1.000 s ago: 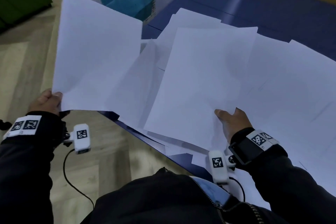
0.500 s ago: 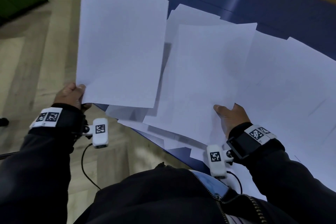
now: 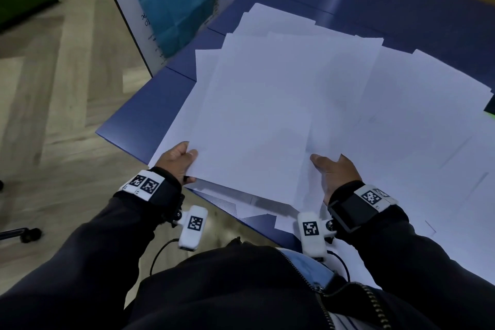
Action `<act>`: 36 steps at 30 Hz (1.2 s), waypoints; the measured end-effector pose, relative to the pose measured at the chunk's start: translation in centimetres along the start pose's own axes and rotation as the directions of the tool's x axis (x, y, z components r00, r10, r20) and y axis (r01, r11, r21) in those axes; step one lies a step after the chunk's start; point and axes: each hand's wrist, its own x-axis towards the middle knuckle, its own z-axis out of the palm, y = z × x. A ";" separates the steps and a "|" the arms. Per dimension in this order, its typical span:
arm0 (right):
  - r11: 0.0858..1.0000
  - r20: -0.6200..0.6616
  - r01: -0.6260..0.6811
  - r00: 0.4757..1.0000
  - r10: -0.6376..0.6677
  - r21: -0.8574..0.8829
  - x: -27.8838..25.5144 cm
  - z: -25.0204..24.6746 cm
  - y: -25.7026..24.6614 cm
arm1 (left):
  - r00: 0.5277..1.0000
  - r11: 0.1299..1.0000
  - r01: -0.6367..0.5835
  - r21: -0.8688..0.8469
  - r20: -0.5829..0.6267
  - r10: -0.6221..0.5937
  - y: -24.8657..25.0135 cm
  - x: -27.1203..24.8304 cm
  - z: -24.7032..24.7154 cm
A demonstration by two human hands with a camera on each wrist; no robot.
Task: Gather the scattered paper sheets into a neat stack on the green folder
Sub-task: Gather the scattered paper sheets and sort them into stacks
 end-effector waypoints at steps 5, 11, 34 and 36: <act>1.000 0.053 0.015 0.998 -0.013 -0.026 0.8 -0.4 1.2 | 0.983 0.993 -0.055 0.102 0.178 0.036 -0.1 -0.3 1.5; 0.997 0.032 -0.083 0.996 0.083 0.004 -0.3 -0.9 -0.5 | 0.923 0.989 -0.121 0.084 0.377 0.081 -0.1 0.2 2.4; 0.916 -0.109 0.372 0.927 -0.359 0.149 0.1 -3.6 -3.8 | 0.857 0.923 -0.351 -0.157 0.342 0.384 7.4 0.4 10.7; 0.913 -0.150 0.388 0.917 -0.369 0.127 -0.1 -3.3 -4.2 | 0.850 0.918 -0.313 -0.245 0.359 0.385 8.0 0.4 11.8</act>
